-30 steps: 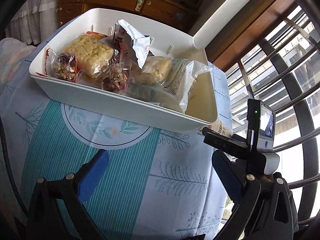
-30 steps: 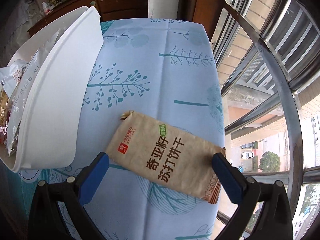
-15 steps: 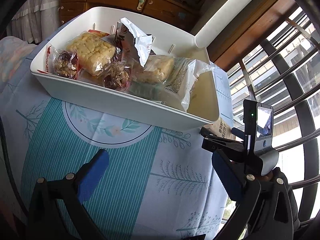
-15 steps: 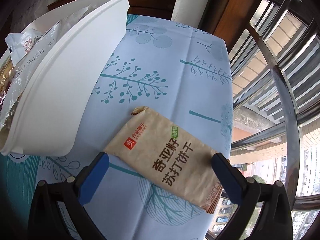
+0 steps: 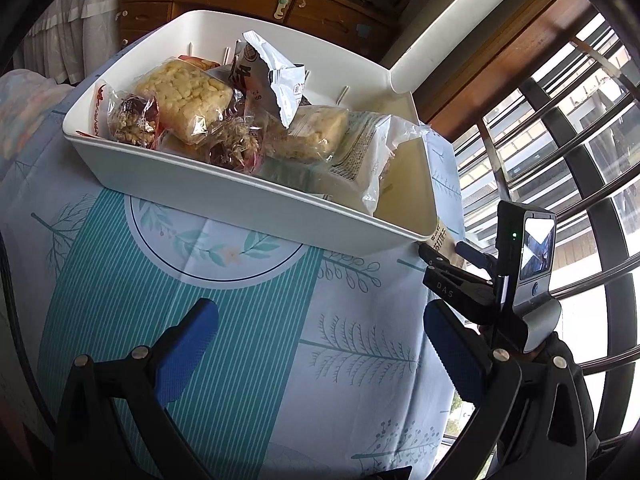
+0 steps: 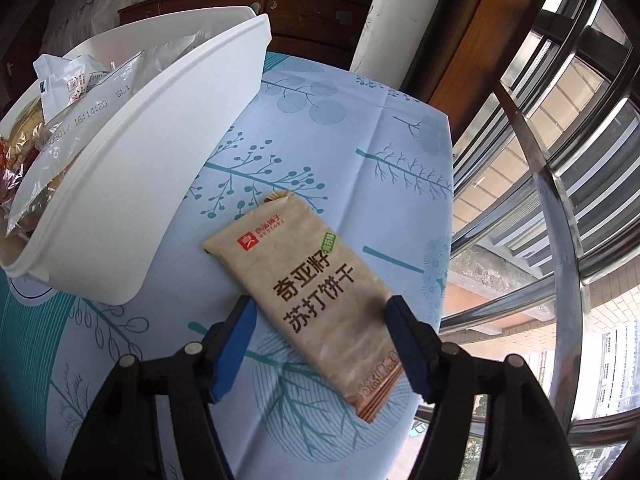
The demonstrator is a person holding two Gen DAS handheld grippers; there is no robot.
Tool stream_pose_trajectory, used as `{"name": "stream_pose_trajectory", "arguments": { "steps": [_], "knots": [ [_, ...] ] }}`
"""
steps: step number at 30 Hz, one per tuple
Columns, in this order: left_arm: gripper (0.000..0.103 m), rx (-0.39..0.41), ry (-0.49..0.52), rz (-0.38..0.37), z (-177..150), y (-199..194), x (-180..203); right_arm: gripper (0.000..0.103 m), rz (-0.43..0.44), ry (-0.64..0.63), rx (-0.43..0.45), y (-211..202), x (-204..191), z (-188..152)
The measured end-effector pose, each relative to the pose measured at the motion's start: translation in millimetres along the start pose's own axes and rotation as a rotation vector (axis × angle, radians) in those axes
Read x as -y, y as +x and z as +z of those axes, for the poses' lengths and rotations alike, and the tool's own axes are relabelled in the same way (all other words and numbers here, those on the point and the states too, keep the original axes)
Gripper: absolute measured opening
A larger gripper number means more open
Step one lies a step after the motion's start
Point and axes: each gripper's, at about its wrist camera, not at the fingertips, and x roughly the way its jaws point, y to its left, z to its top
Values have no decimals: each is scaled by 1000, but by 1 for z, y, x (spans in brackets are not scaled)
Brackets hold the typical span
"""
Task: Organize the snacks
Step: 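Close the right tool on the brown soda-cracker pack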
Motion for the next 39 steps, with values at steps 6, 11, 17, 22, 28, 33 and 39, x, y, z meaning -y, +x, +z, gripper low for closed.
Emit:
{"name": "stream_pose_trajectory", "arguments": {
  "steps": [6, 11, 17, 22, 28, 33, 39],
  "knots": [
    [102, 8, -13, -3, -3, -3, -5, 44, 0, -20, 3, -6, -2, -1],
    [102, 16, -16, -6, -3, -6, -8, 21, 58, -8, -11, -12, -4, 0],
    [102, 17, -28, -8, -3, -7, -15, 22, 38, -2, -31, -16, 2, 3],
    [102, 4, -27, -6, -6, -4, -17, 55, 40, -8, -17, -13, 8, 9],
    [102, -2, -30, -1, -6, -2, -20, 72, 57, -2, 0, -4, 17, 21],
    [102, -3, -39, 0, -6, -2, -21, 84, 58, -12, -23, 10, 16, 22],
    [102, 7, -50, -14, -6, -3, -23, 85, 58, 7, -37, 19, 12, 17]
  ]
}}
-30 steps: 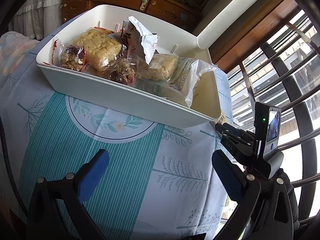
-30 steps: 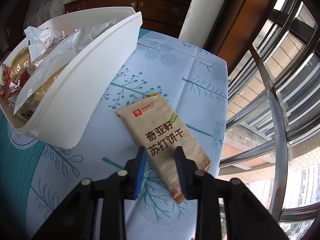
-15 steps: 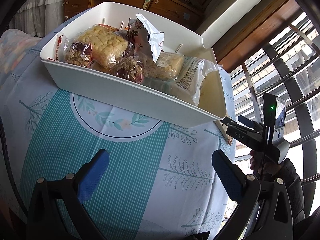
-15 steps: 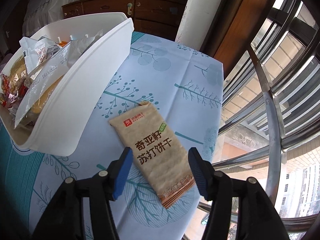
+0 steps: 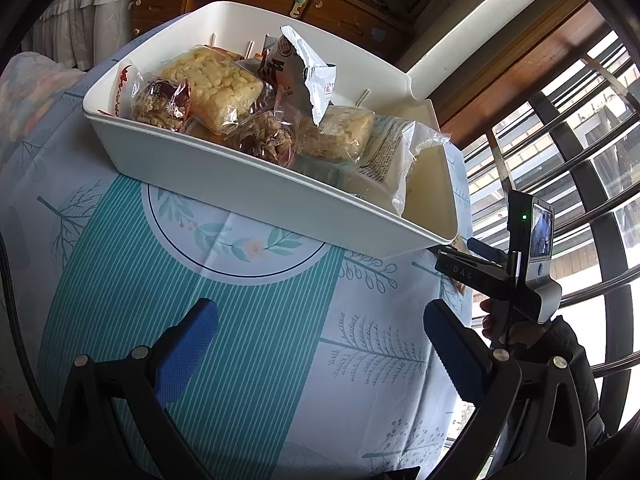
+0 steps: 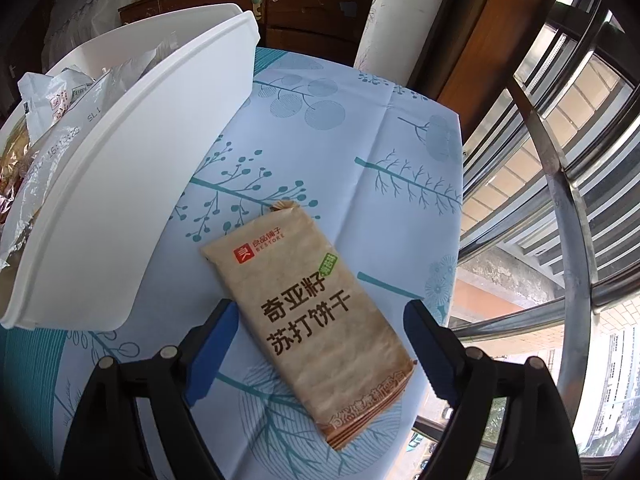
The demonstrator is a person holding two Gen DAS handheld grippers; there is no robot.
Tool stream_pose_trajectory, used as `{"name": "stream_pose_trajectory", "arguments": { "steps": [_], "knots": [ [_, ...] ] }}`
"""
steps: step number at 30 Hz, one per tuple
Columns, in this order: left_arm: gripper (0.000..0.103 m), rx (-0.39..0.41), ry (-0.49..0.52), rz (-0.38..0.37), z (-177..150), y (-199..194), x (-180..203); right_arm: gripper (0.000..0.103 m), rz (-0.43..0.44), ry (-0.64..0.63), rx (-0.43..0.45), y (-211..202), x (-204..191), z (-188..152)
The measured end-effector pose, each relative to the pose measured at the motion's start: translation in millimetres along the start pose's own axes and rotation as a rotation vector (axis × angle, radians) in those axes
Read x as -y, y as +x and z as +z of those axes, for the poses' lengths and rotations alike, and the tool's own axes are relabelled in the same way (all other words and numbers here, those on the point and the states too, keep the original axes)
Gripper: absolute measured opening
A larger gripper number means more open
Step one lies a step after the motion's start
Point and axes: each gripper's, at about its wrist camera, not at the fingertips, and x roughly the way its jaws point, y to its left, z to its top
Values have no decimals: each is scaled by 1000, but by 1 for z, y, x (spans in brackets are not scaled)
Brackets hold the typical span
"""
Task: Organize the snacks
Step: 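Close the right tool on the brown soda-cracker pack, then lift the cracker pack with the right tool and carry it over the bin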
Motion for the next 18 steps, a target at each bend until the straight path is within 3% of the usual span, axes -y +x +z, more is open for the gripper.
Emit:
{"name": "stream_pose_trajectory", "arguments": {
  "steps": [18],
  "knots": [
    [102, 13, -31, -6, -5, -11, -22, 63, 32, 225, -27, -10, 10, -5]
  ]
}}
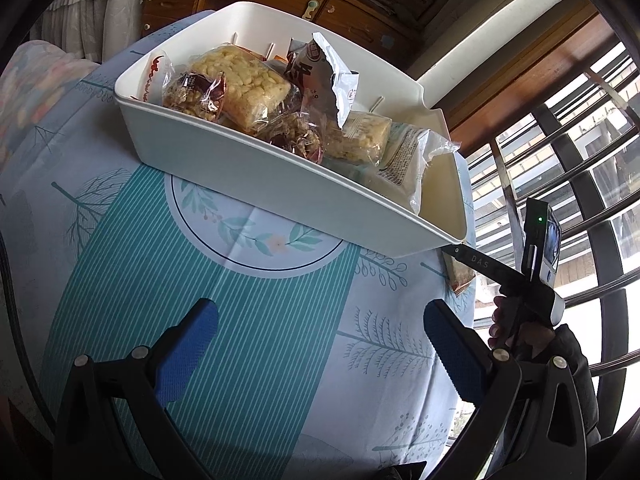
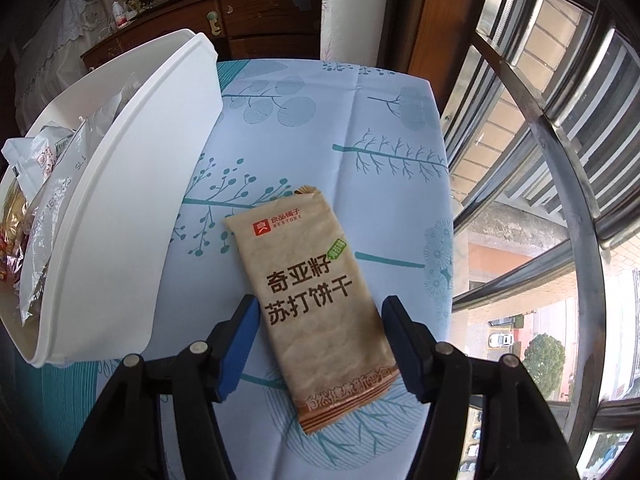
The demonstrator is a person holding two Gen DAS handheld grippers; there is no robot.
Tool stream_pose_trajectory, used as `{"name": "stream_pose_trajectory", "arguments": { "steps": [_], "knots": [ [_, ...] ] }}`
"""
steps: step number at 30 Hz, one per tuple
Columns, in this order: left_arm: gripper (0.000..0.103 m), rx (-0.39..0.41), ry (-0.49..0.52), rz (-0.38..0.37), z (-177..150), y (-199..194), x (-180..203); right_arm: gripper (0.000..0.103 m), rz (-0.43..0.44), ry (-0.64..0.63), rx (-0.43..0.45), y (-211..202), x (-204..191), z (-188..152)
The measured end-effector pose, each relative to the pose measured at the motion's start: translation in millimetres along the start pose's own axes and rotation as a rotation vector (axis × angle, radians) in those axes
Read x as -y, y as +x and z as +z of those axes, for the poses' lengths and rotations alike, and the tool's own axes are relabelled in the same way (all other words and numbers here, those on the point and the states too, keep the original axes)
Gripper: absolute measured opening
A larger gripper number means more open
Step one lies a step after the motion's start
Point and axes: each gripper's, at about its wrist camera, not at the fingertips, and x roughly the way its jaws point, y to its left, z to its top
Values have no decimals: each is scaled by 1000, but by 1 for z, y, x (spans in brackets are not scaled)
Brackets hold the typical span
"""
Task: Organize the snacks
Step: 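Lift the cracker pack with the right tool and carry it over the bin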
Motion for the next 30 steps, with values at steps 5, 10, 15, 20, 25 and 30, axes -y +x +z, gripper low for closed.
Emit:
{"name": "stream_pose_trajectory", "arguments": {
  "steps": [5, 10, 15, 20, 25, 30],
  "knots": [
    [102, 6, 11, -12, 2, -7, -8, 63, -11, 80, -7, -9, 5, -7],
    [102, 0, 23, -30, 3, -14, -19, 61, -30, 141, 14, -25, 5, -11],
    [102, -4, 46, -63, 6, -23, -33, 58, -59, 191, 62, -50, -1, -12],
    [102, -1, 67, -95, 14, -36, -53, 58, -100, 204, 138, -85, -20, -9],
    [102, -9, 96, -96, 24, -53, -79, 58, -125, 204, 232, -117, -51, -4],
    [102, 13, 99, -72, 38, -77, -114, 58, -133, 193, 319, -126, -93, 0]
  ]
}}
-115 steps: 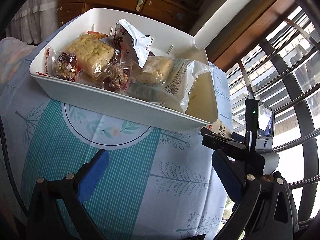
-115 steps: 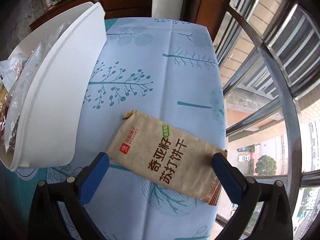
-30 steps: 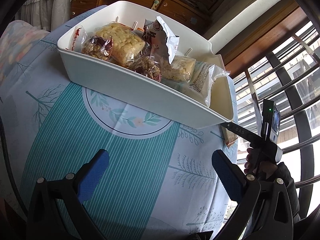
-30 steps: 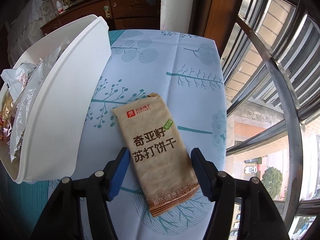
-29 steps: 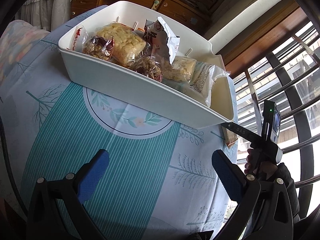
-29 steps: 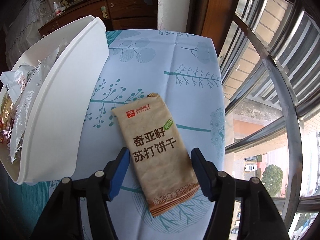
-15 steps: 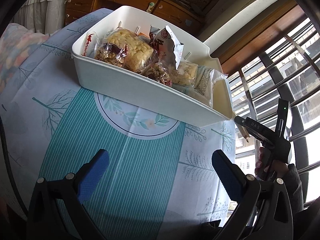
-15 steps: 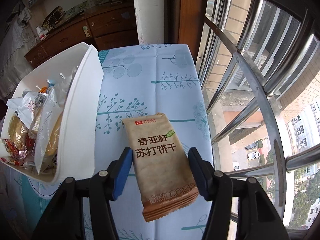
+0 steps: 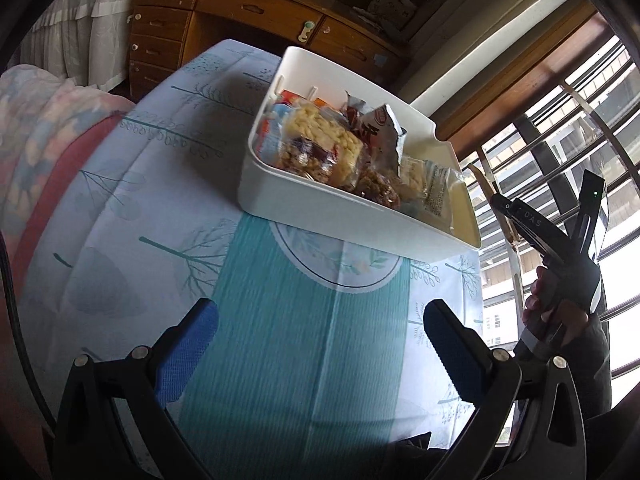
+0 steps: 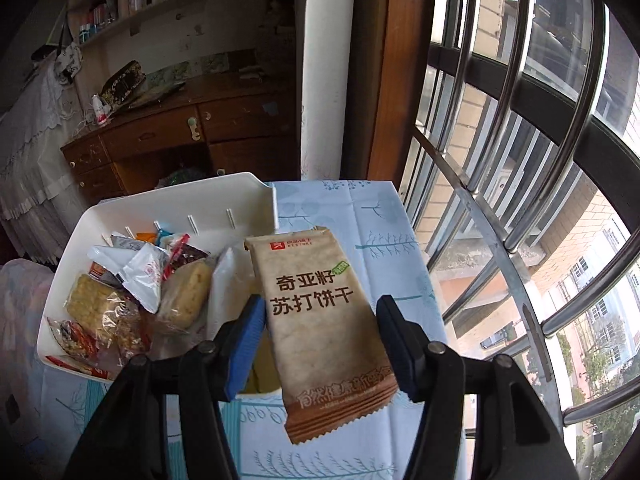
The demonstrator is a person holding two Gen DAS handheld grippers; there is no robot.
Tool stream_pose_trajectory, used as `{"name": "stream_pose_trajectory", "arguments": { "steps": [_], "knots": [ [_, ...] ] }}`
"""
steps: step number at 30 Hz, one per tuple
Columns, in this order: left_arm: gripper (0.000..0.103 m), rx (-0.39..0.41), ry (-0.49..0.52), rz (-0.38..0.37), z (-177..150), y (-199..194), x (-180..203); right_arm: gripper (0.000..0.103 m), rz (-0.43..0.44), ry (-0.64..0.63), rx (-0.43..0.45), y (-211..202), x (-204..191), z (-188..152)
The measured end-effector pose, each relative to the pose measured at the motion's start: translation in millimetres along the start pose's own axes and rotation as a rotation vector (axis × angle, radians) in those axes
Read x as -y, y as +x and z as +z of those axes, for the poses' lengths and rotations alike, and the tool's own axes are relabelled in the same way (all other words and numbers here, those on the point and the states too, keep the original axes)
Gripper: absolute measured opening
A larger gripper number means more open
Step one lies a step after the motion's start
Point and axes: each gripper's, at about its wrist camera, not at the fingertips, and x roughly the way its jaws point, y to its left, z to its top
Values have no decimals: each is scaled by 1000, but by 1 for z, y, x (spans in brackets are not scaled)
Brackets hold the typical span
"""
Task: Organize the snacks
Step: 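Lift the cracker pack with the right tool and carry it over the bin, then open the right tool to drop the cracker pack into the bin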
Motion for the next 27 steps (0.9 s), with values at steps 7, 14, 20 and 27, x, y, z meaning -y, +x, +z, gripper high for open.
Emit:
{"name": "stream_pose_trajectory", "arguments": {
  "steps": [7, 14, 20, 27],
  "knots": [
    [100, 29, 14, 53, 18, -37, -37, 58, 72, -7, 26, 11, -61, -4],
    [100, 73, 79, 36, 50, -81, -31, 89, 64, -70, 37, -10, -99, 2],
    [100, 89, 176, 61, 72, -113, 2, 93, 66, -107, -34, -51, -100, -11],
    [100, 96, 271, 83, 63, -142, 38, 93, 118, -117, -159, -109, -86, -45]
  ]
}}
